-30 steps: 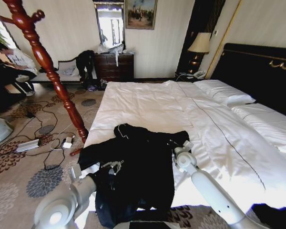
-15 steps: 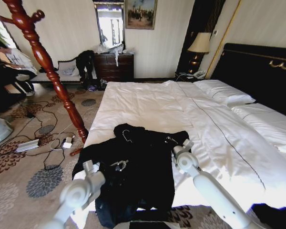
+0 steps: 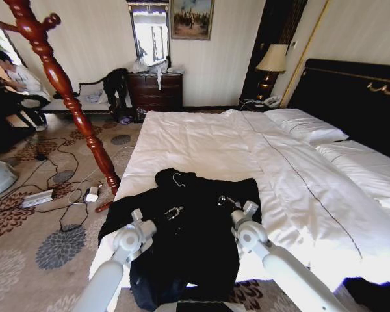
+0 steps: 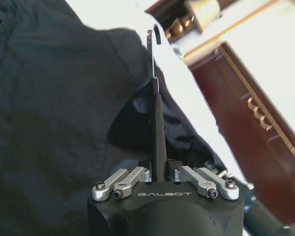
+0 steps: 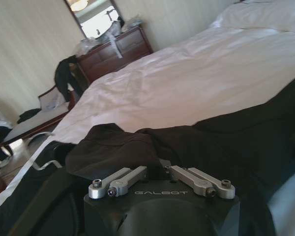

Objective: Pick up the clothes from the bed and hang them on the clothes hanger.

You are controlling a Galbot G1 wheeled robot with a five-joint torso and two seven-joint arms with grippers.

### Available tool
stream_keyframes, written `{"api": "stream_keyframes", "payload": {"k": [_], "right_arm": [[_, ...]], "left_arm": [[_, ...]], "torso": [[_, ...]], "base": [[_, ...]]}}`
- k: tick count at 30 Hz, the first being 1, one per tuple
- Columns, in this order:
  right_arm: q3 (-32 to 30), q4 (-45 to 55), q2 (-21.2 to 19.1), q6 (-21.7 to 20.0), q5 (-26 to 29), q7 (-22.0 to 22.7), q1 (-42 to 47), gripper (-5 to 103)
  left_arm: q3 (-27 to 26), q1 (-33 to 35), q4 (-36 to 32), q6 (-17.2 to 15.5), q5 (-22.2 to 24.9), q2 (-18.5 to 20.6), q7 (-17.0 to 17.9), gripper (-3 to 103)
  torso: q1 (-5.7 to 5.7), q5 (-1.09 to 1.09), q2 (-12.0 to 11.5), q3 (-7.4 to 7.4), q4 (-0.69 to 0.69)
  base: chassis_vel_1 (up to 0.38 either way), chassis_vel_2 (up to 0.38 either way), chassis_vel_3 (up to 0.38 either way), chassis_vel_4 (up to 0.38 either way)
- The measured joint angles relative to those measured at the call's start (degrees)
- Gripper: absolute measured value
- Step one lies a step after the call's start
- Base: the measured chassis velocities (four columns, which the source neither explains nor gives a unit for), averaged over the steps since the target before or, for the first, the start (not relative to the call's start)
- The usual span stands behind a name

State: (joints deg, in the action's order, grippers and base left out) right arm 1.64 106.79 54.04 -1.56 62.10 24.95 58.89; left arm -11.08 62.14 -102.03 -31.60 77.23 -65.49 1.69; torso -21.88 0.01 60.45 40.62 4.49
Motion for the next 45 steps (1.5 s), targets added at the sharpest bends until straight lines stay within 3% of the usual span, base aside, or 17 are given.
{"api": "stream_keyframes", "payload": {"k": [10, 12, 22, 28, 37, 40, 42, 45], "right_arm": [[8.2, -2.9, 3.4, 3.7, -3.7, -5.0, -5.3, 1], [8.7, -3.2, 3.4, 3.9, -4.5, -5.3, -5.0, 1], [8.3, -4.7, 3.3, 4.2, -6.7, -5.7, -2.6, 1], [7.8, -5.2, 3.3, 4.6, -7.8, -6.3, -2.0, 1], [7.3, -5.5, 3.7, 4.8, -8.8, -6.7, -1.3, -1], [7.3, -5.6, 3.9, 4.8, -9.0, -6.9, -1.2, 5], [7.6, -5.8, 3.9, 5.0, -9.3, -7.2, -1.2, 11], [8.5, -6.1, 3.6, 5.4, -9.3, -7.2, -1.7, 27]], "left_arm": [[6.3, -3.3, 2.8, -0.4, -2.2, 6.1, -0.4, 16], [9.3, -6.8, 5.4, -0.4, -3.7, 7.2, -1.6, 16], [17.0, -18.3, 11.6, 2.6, -13.6, 7.1, -5.7, 16], [24.7, -25.4, 15.7, 2.9, -15.3, 8.1, -8.0, 16], [28.7, -30.5, 19.4, 2.8, -19.0, 7.9, -9.6, 13], [28.4, -30.5, 19.2, 5.2, -22.3, 8.1, -8.6, 22], [27.0, -29.8, 17.4, 10.5, -29.6, 8.7, -7.9, 27], [24.9, -28.6, 13.7, 16.6, -38.2, 10.1, -6.6, 44]], "torso": [[0.00, 0.00, 0.0, 0.00, -0.05], [0.00, 0.01, 0.0, 0.00, -0.02], [0.00, -0.02, 0.0, 0.00, -0.04], [0.00, -0.02, 0.0, 0.00, -0.04], [0.00, 0.00, 0.0, -0.01, 0.00], [0.00, 0.00, 0.0, 0.01, 0.00], [-0.01, 0.00, 0.0, 0.01, -0.01], [0.00, -0.01, 0.0, 0.00, -0.01]], "base": [[0.000, 0.000, 0.000, 0.000], [0.000, 0.000, 0.000, 0.000], [0.000, 0.000, 0.000, 0.000], [0.000, 0.000, 0.000, 0.000], [0.000, 0.000, 0.000, 0.000], [0.000, 0.000, 0.000, 0.000], [0.000, 0.000, 0.000, 0.000], [0.000, 0.000, 0.000, 0.000]]}}
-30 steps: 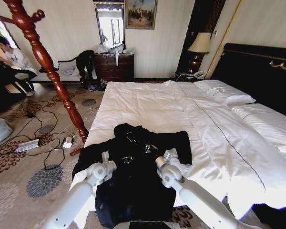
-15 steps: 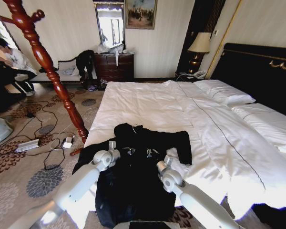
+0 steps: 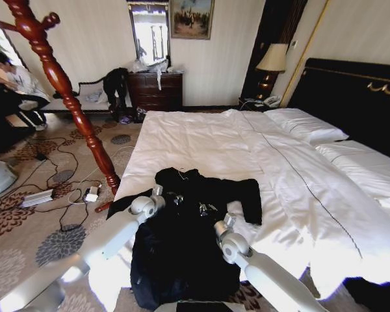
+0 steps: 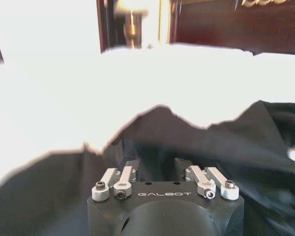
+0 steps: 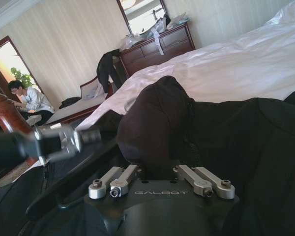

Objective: Pick up the clothes from the bed and hang them on the clothes hanger.

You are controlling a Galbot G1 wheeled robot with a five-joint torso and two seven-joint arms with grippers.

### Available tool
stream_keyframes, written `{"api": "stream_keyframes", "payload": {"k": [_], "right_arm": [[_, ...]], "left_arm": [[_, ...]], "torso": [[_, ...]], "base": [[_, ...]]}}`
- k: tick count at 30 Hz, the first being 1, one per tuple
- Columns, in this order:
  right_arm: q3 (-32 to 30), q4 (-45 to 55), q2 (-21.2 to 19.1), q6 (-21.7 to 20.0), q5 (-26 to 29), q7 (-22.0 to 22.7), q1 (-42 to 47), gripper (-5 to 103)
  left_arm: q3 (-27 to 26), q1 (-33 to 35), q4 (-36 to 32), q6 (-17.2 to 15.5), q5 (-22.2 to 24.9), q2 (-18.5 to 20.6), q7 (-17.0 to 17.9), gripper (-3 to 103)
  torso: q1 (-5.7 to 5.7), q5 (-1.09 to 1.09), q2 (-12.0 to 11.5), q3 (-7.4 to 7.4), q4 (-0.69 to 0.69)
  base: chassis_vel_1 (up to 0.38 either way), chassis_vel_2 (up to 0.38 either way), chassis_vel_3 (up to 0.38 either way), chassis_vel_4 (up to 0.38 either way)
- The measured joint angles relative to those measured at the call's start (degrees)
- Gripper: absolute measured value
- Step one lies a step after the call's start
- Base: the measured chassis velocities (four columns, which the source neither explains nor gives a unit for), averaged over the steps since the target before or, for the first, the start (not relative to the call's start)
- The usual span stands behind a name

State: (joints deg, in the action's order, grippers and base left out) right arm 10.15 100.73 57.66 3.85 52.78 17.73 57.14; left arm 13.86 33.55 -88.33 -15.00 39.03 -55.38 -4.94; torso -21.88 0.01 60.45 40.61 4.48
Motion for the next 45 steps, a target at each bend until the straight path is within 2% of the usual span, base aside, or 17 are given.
{"api": "stream_keyframes", "payload": {"k": [2, 3, 5, 10, 16, 18, 20, 21, 23, 27, 30, 32, 36, 38, 39, 42, 45], "right_arm": [[0.3, -0.1, -0.1, 0.2, 0.0, 0.0, -0.2, 27], [0.9, -0.1, -0.4, 0.6, 0.0, 0.0, -0.7, 37], [1.1, -0.1, -0.6, 0.9, 0.1, 0.0, -0.9, 37], [2.7, 0.7, -2.5, 2.7, 0.3, -0.7, -2.6, 59], [4.6, 4.9, -4.4, 3.8, 7.0, -0.6, -9.1, 81], [5.6, 6.4, -4.3, 3.9, 11.8, 0.7, -14.0, 91], [5.8, 6.6, -4.2, 3.5, 13.2, 1.6, -15.2, 91], [6.3, 6.9, -3.6, 2.1, 16.7, 3.9, -17.8, 99], [7.3, 6.6, -2.3, -1.4, 20.8, 8.1, -21.1, 100], [8.2, 4.5, -0.4, -5.5, 22.6, 10.7, -23.4, 100], [7.8, 1.5, 4.9, -11.3, 28.4, 16.2, -24.1, 100], [7.4, 0.5, 6.6, -12.2, 29.5, 17.3, -24.1, 100], [4.6, -9.4, 15.1, -16.8, 28.7, 21.2, -24.5, 100], [4.3, -10.7, 15.4, -17.9, 27.4, 21.7, -24.7, 100], [3.8, -14.3, 15.1, -21.1, 21.6, 21.3, -25.5, 100], [4.0, -16.0, 12.3, -23.4, 16.1, 18.8, -26.4, 100], [7.1, -15.6, 3.8, -26.7, 11.9, 12.7, -28.3, 100]], "left_arm": [[-0.6, 0.4, -0.9, 1.2, -2.1, 0.5, 0.3, 44], [-2.5, 1.4, -3.0, 2.7, -5.0, 1.6, 1.1, 54], [-3.4, 1.9, -3.9, 3.0, -5.6, 2.1, 1.4, 54], [-12.3, 7.7, -9.3, 3.5, -7.4, 5.3, 5.7, 76], [-23.3, 19.3, -15.1, 1.7, -7.5, 8.7, 15.2, 96], [-26.6, 22.9, -14.8, 1.7, -7.9, 6.7, 21.0, 99], [-27.3, 23.5, -14.5, 1.7, -7.7, 5.8, 22.8, 99], [-29.3, 24.9, -14.1, 1.0, -7.2, 3.8, 26.4, 100], [-32.5, 27.3, -13.6, 0.6, -7.4, 1.8, 28.8, 100], [-36.5, 30.4, -13.5, 1.5, -10.1, 0.3, 28.9, 100], [-43.4, 35.6, -14.3, 3.5, -15.6, -2.5, 28.3, 100], [-45.4, 37.2, -14.3, 4.2, -17.4, -3.3, 28.2, 100], [-54.2, 45.7, -14.6, 8.0, -22.7, -7.0, 28.2, 100], [-55.1, 46.8, -15.1, 8.5, -22.9, -7.4, 28.1, 100], [-56.9, 49.3, -16.6, 9.3, -23.5, -8.3, 28.0, 100], [-58.2, 51.5, -18.4, 10.0, -24.4, -9.3, 27.6, 100], [-58.8, 53.0, -20.4, 10.3, -25.0, -11.1, 27.6, 100]], "torso": [[0.00, 0.00, 0.0, 0.00, 0.00], [-0.01, 0.00, 0.0, 0.00, -0.01], [-0.01, 0.00, 0.0, 0.00, -0.01], [0.00, 0.01, 0.0, 0.00, -0.01], [0.01, 0.00, 0.0, -0.01, -0.03], [0.01, 0.01, 0.0, -0.01, -0.08], [0.01, 0.02, 0.0, -0.01, -0.05], [0.01, 0.05, 0.0, 0.00, 0.03], [0.00, -0.01, 0.0, 0.00, 0.04], [0.00, 0.01, 0.0, 0.00, -0.04], [0.01, 0.00, 0.0, 0.00, 0.03], [0.00, 0.00, 0.0, -0.01, 0.05], [0.01, 0.02, 0.0, 0.00, -0.12], [0.01, 0.02, 0.0, 0.00, -0.11], [0.01, -0.01, 0.0, 0.00, -0.05], [0.00, -0.02, 0.0, 0.00, 0.00], [0.00, -0.02, 0.0, 0.00, 0.04]], "base": [[0.000, 0.000, 0.000, 0.000], [0.000, 0.000, 0.000, 0.000], [0.000, 0.000, 0.000, 0.000], [0.000, 0.000, 0.000, 0.000], [0.000, 0.000, 0.000, 0.000], [0.000, 0.000, 0.000, 0.000], [0.000, 0.000, 0.000, 0.000], [0.000, 0.000, 0.000, 0.000], [0.000, 0.000, 0.000, 0.000], [0.000, 0.000, 0.000, 0.000], [0.000, 0.000, 0.000, 0.000], [0.000, 0.000, 0.000, 0.000], [0.000, 0.000, 0.000, 0.000], [0.000, 0.000, 0.000, 0.000], [0.000, 0.000, 0.000, 0.000], [0.000, 0.000, 0.000, 0.000], [0.000, 0.000, 0.000, 0.000]]}}
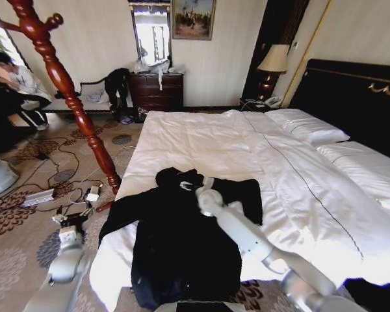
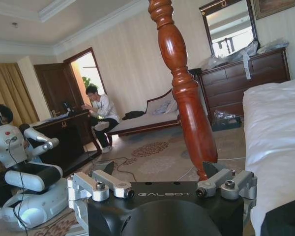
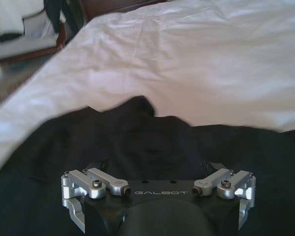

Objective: Pick up the clothes from the bed and hang them on the clothes hanger.

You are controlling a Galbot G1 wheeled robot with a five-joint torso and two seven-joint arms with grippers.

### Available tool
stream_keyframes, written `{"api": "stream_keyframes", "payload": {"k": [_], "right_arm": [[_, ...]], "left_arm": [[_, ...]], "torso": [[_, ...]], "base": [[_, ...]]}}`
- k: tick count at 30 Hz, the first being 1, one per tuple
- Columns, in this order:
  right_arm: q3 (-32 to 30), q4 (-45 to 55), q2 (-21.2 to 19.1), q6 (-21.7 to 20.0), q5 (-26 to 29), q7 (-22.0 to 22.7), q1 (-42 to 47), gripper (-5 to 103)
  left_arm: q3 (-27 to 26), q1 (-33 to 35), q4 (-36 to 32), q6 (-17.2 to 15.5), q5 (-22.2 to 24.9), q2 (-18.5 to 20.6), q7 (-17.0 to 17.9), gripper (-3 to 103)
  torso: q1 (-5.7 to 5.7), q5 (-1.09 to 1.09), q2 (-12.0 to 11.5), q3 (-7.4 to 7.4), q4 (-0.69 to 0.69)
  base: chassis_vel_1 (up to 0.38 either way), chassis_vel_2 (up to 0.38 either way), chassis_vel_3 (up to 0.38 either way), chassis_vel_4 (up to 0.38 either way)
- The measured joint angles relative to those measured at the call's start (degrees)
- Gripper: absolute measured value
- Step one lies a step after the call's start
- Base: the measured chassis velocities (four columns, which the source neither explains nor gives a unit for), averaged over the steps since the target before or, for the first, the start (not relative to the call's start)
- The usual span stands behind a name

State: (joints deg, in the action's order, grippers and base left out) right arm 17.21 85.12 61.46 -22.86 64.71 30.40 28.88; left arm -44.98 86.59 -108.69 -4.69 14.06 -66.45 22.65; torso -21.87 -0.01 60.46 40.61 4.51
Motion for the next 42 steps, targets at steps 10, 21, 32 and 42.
{"api": "stream_keyframes", "payload": {"k": [10, 21, 32, 42], "right_arm": [[10.7, -11.6, -6.7, 13.8, -22.6, -34.2, -8.1, 100], [14.1, -34.0, -2.5, 25.4, -40.9, -67.1, -19.1, 100], [12.6, -47.4, 6.7, 29.2, -54.0, -71.3, -22.9, 100], [9.8, -50.7, 8.7, 27.6, -56.4, -69.6, -23.3, 76]], "left_arm": [[1.7, 0.2, -1.0, -0.5, -0.8, -2.4, 0.7, 100], [1.9, 0.4, -3.1, -1.5, -0.4, -3.3, 1.2, 100], [2.8, 0.2, -3.2, -1.8, -0.6, -5.1, 1.5, 100], [4.5, -0.8, -3.3, -2.4, -0.9, -5.2, 1.9, 100]], "torso": [[0.00, -0.02, 0.0, 0.00, -0.05], [-0.01, 0.00, 0.0, 0.01, -0.04], [-0.01, 0.02, 0.0, 0.00, -0.06], [0.00, 0.01, 0.0, 0.00, -0.06]], "base": [[0.000, 0.000, 0.000, 0.000], [0.000, 0.000, 0.000, 0.000], [0.000, 0.000, 0.000, 0.000], [0.000, 0.000, 0.000, 0.000]]}}
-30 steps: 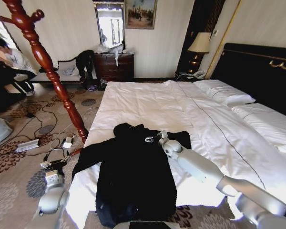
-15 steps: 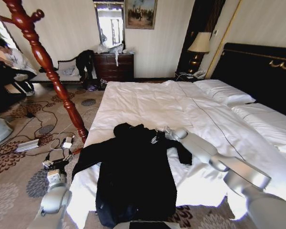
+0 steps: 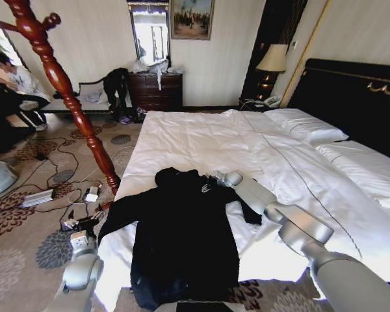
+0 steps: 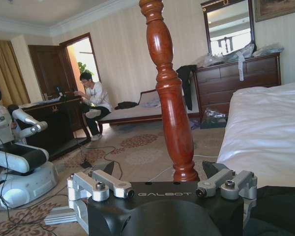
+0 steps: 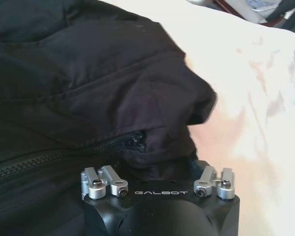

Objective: Pick up the clothes from the bed and hang them on the clothes hanger.

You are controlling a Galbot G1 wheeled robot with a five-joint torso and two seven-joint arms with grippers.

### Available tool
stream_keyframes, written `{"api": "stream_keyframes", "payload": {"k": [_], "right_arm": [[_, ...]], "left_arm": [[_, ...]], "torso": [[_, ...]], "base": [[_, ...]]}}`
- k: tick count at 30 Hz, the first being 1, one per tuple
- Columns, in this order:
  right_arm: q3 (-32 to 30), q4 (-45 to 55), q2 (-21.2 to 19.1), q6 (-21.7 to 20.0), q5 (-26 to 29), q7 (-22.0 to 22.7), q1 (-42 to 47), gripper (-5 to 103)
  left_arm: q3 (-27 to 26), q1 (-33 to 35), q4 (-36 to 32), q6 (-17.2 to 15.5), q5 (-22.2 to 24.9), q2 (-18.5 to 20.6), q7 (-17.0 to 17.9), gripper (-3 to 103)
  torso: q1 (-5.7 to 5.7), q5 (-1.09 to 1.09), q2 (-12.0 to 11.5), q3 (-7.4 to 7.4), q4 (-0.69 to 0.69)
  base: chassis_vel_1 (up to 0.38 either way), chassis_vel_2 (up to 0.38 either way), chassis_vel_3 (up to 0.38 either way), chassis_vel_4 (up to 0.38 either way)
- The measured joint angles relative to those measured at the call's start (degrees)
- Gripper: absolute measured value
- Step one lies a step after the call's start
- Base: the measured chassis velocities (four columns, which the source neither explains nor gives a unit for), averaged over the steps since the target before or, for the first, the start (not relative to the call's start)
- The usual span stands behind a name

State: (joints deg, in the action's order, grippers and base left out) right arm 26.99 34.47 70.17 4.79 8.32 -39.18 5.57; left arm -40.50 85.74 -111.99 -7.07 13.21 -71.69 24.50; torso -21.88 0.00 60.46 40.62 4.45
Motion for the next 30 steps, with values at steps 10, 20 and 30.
{"api": "stream_keyframes", "payload": {"k": [10, 20, 30], "right_arm": [[-1.6, 2.7, -3.2, -4.4, 3.8, 2.6, 2.2, 42], [-2.9, 5.3, -5.1, -8.7, 6.6, 10.7, 4.4, 18], [-3.6, 7.0, -7.2, -2.4, 3.5, 10.1, 6.2, 18]], "left_arm": [[2.1, -0.5, -1.2, -0.5, 0.2, 2.1, 0.1, 100], [4.6, -0.4, -1.5, -0.3, 0.2, 3.9, 0.1, 100], [11.2, -4.2, -2.0, 0.4, 11.4, 10.1, -1.4, 100]], "torso": [[0.00, 0.00, 0.0, 0.00, 0.00], [0.00, 0.00, 0.0, -0.01, 0.00], [0.00, 0.00, 0.0, 0.00, 0.01]], "base": [[0.000, 0.000, 0.000, 0.000], [0.000, 0.000, 0.000, 0.000], [0.000, 0.000, 0.000, 0.000]]}}
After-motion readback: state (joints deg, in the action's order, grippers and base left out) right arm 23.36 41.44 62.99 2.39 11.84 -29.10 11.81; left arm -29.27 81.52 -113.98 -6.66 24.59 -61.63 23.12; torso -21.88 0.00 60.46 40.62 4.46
